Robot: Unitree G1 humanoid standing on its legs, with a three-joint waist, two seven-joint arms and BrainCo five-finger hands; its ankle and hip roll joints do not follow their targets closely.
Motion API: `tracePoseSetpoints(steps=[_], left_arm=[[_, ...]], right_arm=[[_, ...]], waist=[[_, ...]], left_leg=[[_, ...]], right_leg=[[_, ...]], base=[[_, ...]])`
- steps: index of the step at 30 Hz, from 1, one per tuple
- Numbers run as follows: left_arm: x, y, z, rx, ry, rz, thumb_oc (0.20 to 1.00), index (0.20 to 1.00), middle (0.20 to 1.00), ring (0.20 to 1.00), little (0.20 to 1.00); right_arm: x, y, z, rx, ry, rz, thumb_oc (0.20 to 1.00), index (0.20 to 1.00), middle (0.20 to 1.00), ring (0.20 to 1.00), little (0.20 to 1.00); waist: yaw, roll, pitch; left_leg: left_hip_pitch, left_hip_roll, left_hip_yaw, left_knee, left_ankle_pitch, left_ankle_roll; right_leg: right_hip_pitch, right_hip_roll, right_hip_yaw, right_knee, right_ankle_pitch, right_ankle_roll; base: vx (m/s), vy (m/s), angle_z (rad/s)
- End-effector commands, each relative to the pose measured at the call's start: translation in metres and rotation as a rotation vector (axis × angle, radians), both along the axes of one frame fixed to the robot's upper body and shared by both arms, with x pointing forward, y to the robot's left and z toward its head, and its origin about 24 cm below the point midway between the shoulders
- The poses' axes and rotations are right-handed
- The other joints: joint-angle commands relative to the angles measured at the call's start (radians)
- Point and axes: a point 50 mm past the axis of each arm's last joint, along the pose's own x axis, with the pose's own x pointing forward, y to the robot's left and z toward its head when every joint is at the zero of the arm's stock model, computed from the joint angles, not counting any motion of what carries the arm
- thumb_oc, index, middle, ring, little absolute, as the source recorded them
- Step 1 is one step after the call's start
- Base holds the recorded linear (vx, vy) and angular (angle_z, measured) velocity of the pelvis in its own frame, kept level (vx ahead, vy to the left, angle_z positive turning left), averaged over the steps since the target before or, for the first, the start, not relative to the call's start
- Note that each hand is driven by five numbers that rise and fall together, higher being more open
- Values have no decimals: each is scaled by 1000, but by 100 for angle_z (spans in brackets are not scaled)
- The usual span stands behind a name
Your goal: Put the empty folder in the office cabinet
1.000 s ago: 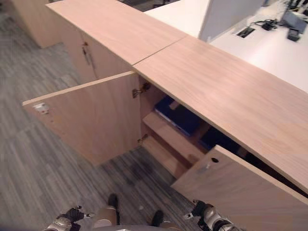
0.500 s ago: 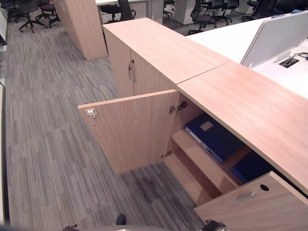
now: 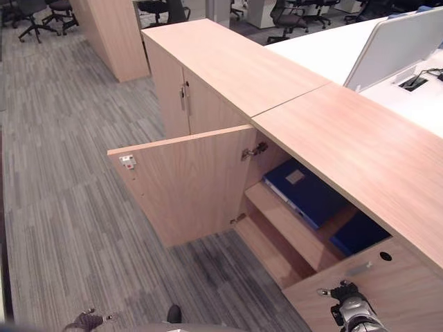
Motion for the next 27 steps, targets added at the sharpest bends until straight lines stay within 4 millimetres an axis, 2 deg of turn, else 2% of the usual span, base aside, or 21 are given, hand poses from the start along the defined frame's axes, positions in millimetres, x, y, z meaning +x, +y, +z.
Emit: tracePoseSetpoints(steps=[1, 3, 4, 6, 7, 9, 13, 21, 27], left_arm=[[43, 10, 44, 164, -271, -116, 1000, 1000, 1000, 1000, 1000], [46, 5, 52, 162, -338, -122, 1000, 1000, 1000, 1000, 1000], [57, 5, 73, 174, -437, -149, 1000, 1000, 1000, 1000, 1000], [69, 8, 86, 202, -484, -165, 1000, 1000, 1000, 1000, 1000], [69, 9, 86, 202, -484, -165, 1000, 1000, 1000, 1000, 1000], [87, 10, 102, 238, -539, -191, 1000, 1000, 1000, 1000, 1000], [117, 1, 117, 265, -587, -267, 1000, 1000, 1000, 1000, 1000], [154, -7, 126, 291, -582, -317, 1000, 1000, 1000, 1000, 1000], [165, -11, 129, 293, -579, -339, 1000, 1000, 1000, 1000, 1000]], right_arm=[[-12, 6, -9, 11, 21, -88, 1000, 1000, 1000, 1000, 1000], [-20, 18, -19, 49, 48, -108, 1000, 1000, 1000, 1000, 1000], [-28, 28, -26, 86, 72, -111, 1000, 1000, 1000, 1000, 1000], [-32, 34, -31, 107, 92, -102, 1000, 1000, 1000, 1000, 1000], [-32, 34, -31, 107, 92, -102, 1000, 1000, 1000, 1000, 1000], [-35, 39, -34, 126, 113, -86, 1000, 1000, 1000, 1000, 1000], [-34, 42, -35, 136, 122, -65, 1000, 1000, 1000, 1000, 1000], [-31, 45, -35, 136, 130, -31, 1000, 1000, 1000, 1000, 1000], [-32, 47, -37, 139, 136, -23, 1000, 1000, 1000, 1000, 1000]], waist=[[47, 2, 9], [55, -2, 9], [56, -4, 7], [52, -5, 3], [53, -5, 4], [44, -8, -2], [25, -16, -8], [-13, -26, -24], [-29, -30, -29]], left_leg=[[16, -2, -16, 10, -110, -3], [16, -11, -17, 10, -113, 4], [17, -16, -16, 10, -117, 8], [21, -22, -11, 10, -120, 11], [21, -22, -11, 10, -120, 11], [25, -29, -2, 10, -126, 15], [36, -38, 14, 10, -140, 24], [60, -52, 53, 10, -162, 37], [75, -53, 81, 10, -170, 43]], right_leg=[[-45, -97, -6, 4, 38, 74], [-45, -104, -3, 2, 43, 81], [-45, -111, -1, 0, 48, 88], [-47, -116, 6, 0, 52, 93], [-47, -116, 7, 0, 52, 93], [-49, -124, 14, 0, 58, 98], [-54, -133, 32, 0, 66, 106], [-60, -145, 63, 0, 85, 119], [-70, -145, 84, 0, 94, 124]], base=[[-3, 57, 26], [7, 58, 27], [19, 70, 3], [16, 65, -4], [7, 62, -5], [6, 65, -8], [5, 49, -9], [7, 40, -16], [4, 21, -18]])
